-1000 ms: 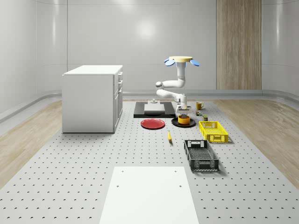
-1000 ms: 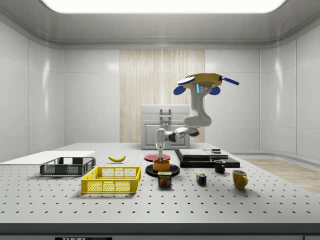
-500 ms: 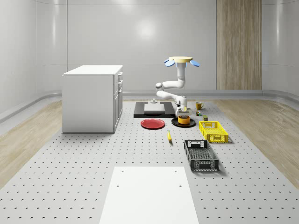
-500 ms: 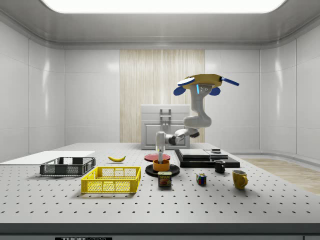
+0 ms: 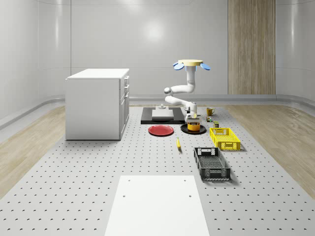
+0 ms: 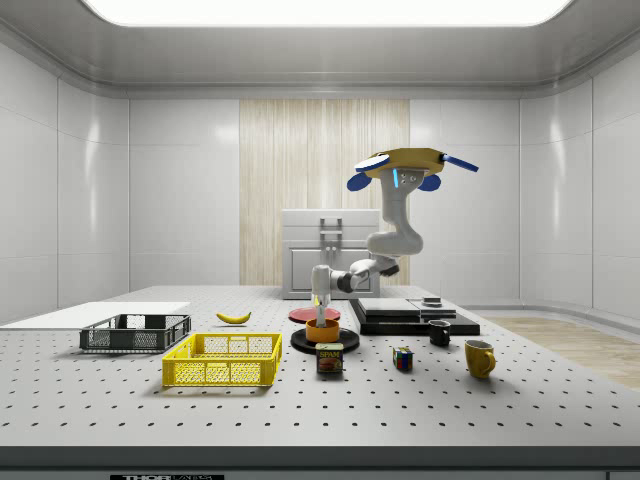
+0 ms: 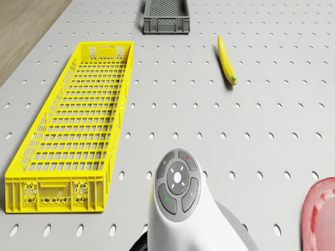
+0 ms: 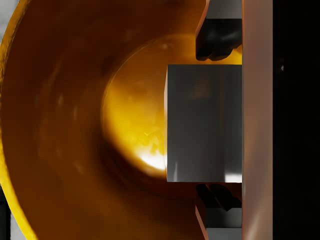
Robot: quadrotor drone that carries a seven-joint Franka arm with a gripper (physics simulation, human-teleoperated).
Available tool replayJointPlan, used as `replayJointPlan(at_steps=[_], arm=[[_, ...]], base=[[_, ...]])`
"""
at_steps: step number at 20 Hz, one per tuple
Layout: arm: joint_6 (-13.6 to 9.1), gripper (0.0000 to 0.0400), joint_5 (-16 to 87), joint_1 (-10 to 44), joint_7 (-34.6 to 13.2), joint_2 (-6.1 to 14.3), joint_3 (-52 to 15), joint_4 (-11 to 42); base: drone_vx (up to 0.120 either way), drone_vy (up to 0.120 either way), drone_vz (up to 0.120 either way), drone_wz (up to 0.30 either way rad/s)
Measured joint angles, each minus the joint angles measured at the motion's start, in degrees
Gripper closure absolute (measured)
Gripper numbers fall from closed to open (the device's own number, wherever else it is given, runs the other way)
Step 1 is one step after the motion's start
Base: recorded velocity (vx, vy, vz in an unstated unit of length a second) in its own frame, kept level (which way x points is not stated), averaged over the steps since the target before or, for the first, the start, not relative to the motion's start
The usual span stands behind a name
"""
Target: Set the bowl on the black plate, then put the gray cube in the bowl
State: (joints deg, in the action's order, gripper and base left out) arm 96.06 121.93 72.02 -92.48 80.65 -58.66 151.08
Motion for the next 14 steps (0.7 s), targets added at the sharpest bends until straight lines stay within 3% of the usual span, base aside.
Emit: replayJointPlan(at_steps=[7,14], arm=[[-2.33,0.0005,-3.57,-1.01,-0.17,0.5,-3.91,2.44],[-3.18,0.0001,-5.25,-1.29,-0.32,0.79,-5.69,3.34]], base=[[0.0,0.0,0.0,0.0],[0.0,0.0,0.0,0.0]])
